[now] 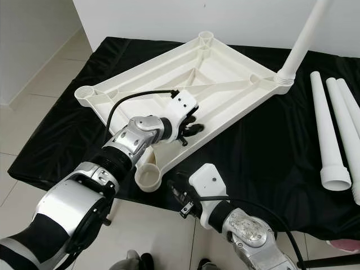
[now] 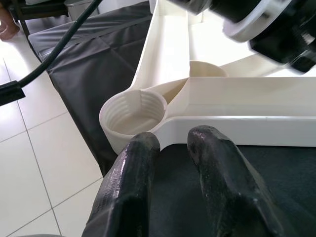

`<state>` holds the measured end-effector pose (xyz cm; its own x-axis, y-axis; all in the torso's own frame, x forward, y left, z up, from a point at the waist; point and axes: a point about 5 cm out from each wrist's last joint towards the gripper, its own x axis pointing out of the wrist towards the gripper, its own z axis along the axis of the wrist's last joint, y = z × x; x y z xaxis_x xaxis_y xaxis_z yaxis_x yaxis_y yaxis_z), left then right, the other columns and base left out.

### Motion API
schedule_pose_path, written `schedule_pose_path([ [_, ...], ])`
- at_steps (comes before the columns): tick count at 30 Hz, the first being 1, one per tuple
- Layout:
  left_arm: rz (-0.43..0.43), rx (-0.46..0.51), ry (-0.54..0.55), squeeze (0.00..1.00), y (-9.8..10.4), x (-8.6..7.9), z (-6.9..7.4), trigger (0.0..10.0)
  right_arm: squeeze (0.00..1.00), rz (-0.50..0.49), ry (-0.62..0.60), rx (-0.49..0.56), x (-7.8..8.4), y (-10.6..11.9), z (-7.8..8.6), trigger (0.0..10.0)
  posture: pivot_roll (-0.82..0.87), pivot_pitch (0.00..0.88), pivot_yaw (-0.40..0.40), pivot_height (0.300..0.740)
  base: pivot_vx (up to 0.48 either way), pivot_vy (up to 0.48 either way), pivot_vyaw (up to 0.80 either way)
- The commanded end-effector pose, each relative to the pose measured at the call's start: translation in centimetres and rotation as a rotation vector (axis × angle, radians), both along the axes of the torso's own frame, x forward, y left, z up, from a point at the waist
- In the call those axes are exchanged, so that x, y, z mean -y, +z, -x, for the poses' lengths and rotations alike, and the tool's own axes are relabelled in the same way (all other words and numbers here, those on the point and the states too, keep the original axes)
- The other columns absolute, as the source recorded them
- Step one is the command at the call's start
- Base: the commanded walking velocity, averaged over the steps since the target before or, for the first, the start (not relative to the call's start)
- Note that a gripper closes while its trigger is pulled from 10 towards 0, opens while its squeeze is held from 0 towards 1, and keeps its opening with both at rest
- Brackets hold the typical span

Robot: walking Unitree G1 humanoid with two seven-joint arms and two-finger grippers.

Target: Building children table

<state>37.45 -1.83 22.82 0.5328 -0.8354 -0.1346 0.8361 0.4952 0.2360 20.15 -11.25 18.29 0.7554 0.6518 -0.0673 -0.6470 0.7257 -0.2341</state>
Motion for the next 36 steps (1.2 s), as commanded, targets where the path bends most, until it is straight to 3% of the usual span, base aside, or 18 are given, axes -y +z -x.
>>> schedule_pose_path([
  [1, 0.095, 0.038, -0.045, 0.00, 1.4, -0.2, 0.2, 10.0, 0.00, 0.005, -0.007, -0.001, 0.0, -0.1, -0.1, 10.0, -0.02, 0.182, 0.078, 0.740, 0.000, 0.000, 0.00],
  [3, 0.121, 0.066, -0.049, 0.00, 1.9, -0.7, 0.2, 10.0, 0.00, 0.007, -0.015, 0.003, 0.0, -0.1, -0.2, 10.0, -0.02, 0.182, 0.077, 0.740, 0.000, 0.000, 0.00],
  [7, 0.136, 0.139, -0.013, 0.00, 2.8, -3.2, -0.1, 10.0, 0.00, 0.011, -0.072, 0.030, 0.1, 0.0, -1.0, 10.0, -0.03, 0.181, 0.077, 0.740, 0.000, 0.000, 0.00],
  [8, 0.098, 0.168, 0.000, 0.00, 2.6, -4.3, -0.2, 10.0, 0.00, 0.008, -0.092, 0.039, 0.1, 0.1, -1.3, 10.0, -0.03, 0.182, 0.076, 0.740, 0.000, 0.000, 0.00],
  [9, 0.098, 0.168, 0.000, 0.00, 2.6, -4.3, -0.2, 10.0, 0.00, 0.008, -0.092, 0.039, 0.1, 0.1, -1.3, 10.0, -0.03, 0.182, 0.076, 0.740, 0.000, 0.000, 0.00],
  [10, 0.034, 0.199, -0.003, 0.00, 2.2, -5.8, 0.0, 10.0, 0.00, 0.001, -0.114, 0.050, 0.0, 0.2, -1.6, 10.0, -0.03, 0.182, 0.077, 0.740, 0.000, 0.000, 0.00],
  [11, 0.034, 0.199, -0.003, 0.00, 2.2, -5.8, 0.0, 10.0, 0.00, 0.001, -0.114, 0.050, 0.0, 0.2, -1.6, 10.0, -0.03, 0.182, 0.077, 0.740, 0.000, 0.000, 0.00],
  [12, -0.011, 0.207, -0.018, 0.00, 1.6, -7.6, 0.4, 10.0, 0.00, -0.006, -0.139, 0.063, -0.2, 0.4, -2.0, 10.0, -0.03, 0.179, 0.077, 0.740, 0.000, 0.000, 0.00],
  [14, -0.011, 0.207, -0.018, 0.00, 1.6, -7.6, 0.4, 10.0, 0.00, -0.006, -0.139, 0.063, -0.2, 0.4, -2.0, 10.0, -0.03, 0.179, 0.077, 0.740, 0.000, 0.000, 0.00],
  [16, -0.058, 0.184, -0.037, 0.00, 0.5, -11.4, 2.3, 10.0, 0.00, -0.026, -0.182, 0.087, -0.6, 0.8, -2.8, 10.0, -0.03, 0.173, 0.065, 0.740, 0.000, 0.000, 0.00],
  [18, -0.058, 0.184, -0.037, 0.00, 0.5, -11.4, 2.3, 10.0, 0.00, -0.026, -0.182, 0.087, -0.6, 0.8, -2.8, 10.0, -0.03, 0.173, 0.065, 0.740, 0.000, 0.000, 0.00],
  [19, -0.060, 0.166, -0.022, 0.00, 0.0, -12.8, 3.4, 10.0, 0.00, -0.031, -0.194, 0.092, -0.7, 0.9, -3.1, 10.0, -0.02, 0.170, 0.055, 0.740, 0.000, 0.000, 0.00],
  [20, -0.060, 0.166, -0.022, 0.00, 0.0, -12.8, 3.4, 10.0, 0.00, -0.031, -0.194, 0.092, -0.7, 0.9, -3.1, 10.0, -0.02, 0.170, 0.055, 0.740, 0.000, 0.000, 0.00],
  [23, -0.039, 0.154, 0.116, 0.00, -1.0, -15.4, 5.9, 10.0, 0.00, -0.039, -0.232, 0.119, -0.9, 1.3, -4.6, 10.0, 0.00, 0.149, 0.013, 0.740, 0.000, 0.000, 0.00],
  [32, -0.016, 0.203, 0.148, 0.00, -0.7, -15.7, 7.7, 10.0, 0.00, -0.070, -0.303, 0.171, -0.4, 2.4, -6.1, 10.0, 0.00, 0.127, -0.010, 0.740, 0.000, 0.000, 0.00],
  [34, -0.038, 0.203, 0.128, 0.00, -1.0, -15.7, 8.1, 10.0, 0.00, -0.070, -0.309, 0.174, -0.4, 2.5, -6.3, 10.0, 0.00, 0.120, -0.009, 0.740, 0.000, 0.000, 0.00],
  [36, -0.132, 0.205, 0.072, 0.00, -1.6, -16.0, 9.1, 10.0, 0.00, -0.074, -0.307, 0.169, -0.5, 2.4, -6.3, 10.0, 0.00, 0.114, -0.008, 0.740, 0.000, 0.000, 0.00],
])
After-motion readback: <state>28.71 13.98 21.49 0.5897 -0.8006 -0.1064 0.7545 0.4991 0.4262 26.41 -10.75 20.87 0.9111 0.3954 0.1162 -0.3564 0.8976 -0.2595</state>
